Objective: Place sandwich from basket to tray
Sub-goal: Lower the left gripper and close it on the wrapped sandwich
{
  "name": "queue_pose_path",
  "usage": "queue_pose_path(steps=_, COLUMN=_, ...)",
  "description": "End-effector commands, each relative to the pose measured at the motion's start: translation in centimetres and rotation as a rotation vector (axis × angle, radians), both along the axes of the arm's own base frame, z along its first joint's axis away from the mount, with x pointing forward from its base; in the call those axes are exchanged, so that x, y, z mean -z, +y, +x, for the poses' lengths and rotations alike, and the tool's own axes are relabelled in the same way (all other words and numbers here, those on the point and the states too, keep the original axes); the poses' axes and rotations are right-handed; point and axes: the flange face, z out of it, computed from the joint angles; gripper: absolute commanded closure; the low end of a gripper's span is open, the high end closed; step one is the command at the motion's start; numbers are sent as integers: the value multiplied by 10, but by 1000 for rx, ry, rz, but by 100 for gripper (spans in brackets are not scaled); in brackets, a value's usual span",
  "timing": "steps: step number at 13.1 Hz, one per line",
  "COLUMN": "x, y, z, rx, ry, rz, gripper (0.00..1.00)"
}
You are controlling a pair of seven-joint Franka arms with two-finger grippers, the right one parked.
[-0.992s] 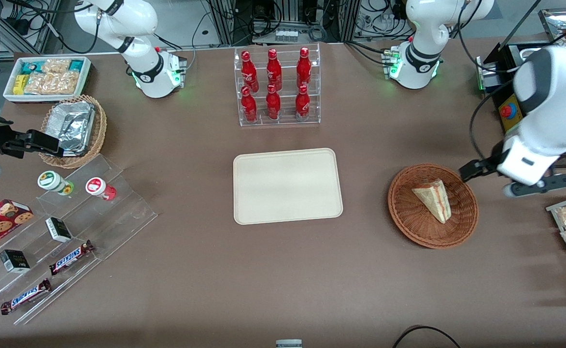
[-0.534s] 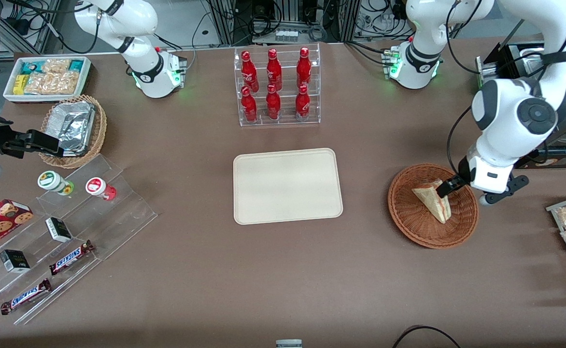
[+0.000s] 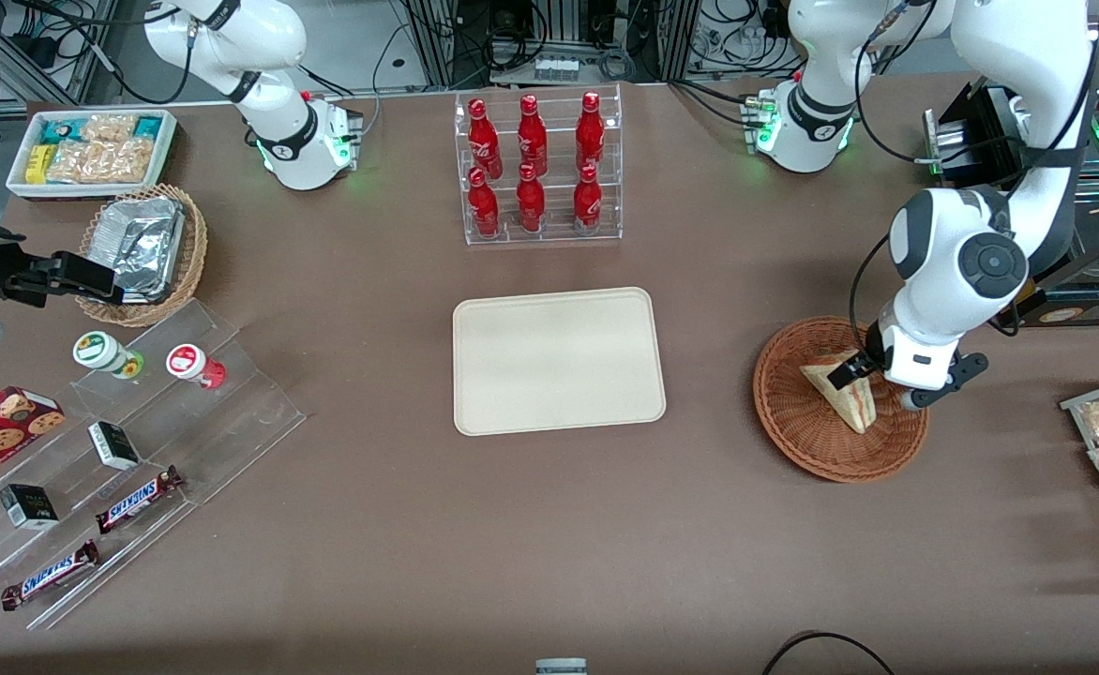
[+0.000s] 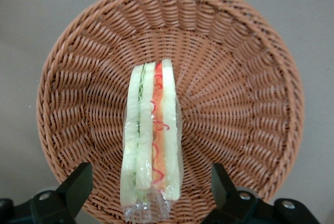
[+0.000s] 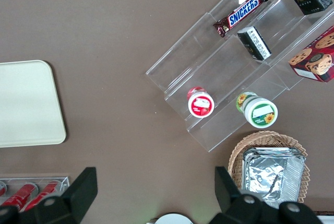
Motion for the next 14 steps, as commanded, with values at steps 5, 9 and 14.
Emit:
queue_pose_path(steps=5, x=30, y=-4, z=-2, rx=-5, ry=-12, rz=7, gripper=0)
queue_pose_path(steps=9, x=37, y=-4, z=-4, rx=-5, ry=2, rz=8, gripper=69)
queue_pose_path(steps=14, x=19, y=-5, z=-1, rx=4, ry=-9, rz=11, gripper=100)
